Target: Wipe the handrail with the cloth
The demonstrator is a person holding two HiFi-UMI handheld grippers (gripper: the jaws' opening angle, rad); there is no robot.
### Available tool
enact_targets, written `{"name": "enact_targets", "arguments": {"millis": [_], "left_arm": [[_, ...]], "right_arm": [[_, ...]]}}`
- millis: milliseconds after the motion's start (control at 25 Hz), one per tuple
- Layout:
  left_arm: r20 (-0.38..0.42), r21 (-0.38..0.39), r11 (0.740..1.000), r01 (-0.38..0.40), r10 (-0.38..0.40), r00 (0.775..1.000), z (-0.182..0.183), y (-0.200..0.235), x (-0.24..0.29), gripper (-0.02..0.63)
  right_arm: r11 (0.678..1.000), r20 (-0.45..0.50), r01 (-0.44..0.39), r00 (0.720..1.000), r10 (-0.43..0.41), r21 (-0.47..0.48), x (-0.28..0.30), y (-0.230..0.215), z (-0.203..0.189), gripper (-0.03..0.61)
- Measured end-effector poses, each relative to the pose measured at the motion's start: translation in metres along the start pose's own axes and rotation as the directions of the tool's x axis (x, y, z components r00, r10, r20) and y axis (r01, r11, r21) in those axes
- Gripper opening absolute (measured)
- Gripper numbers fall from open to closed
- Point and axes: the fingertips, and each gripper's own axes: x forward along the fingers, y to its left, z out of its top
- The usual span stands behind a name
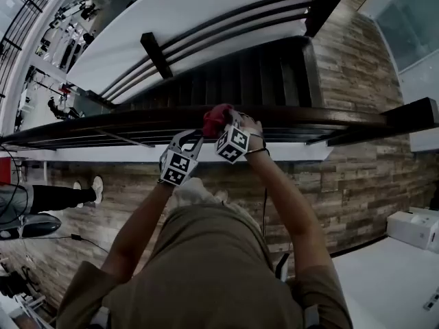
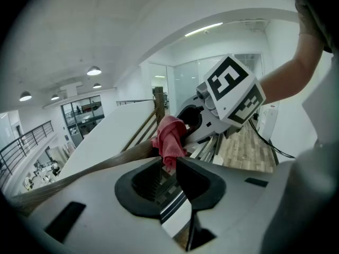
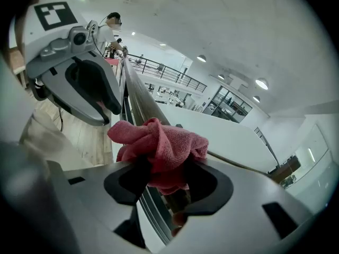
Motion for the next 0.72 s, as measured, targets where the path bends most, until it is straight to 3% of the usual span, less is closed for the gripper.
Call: {"name": "enact_targets", "arguments": {"millis": [440,720], "left_arm": [[0.042,0.067,0.986,0.150,-0.153,0.987,0.051,-0.026,0.034,0.077],[0.032,0.132,0.959,0.249,-0.255,0.966,0.073,-0.058,0.065,0.077]], "right_arm": [[0.997,-0.008,0.025,1.000,-0.024,0.068,-0.017,-0.027,-0.030,0.209],[0.993,-0.024,0.041,0.999,-0.038,0.108,-0.038,-0.046,-0.072,0.207]]}}
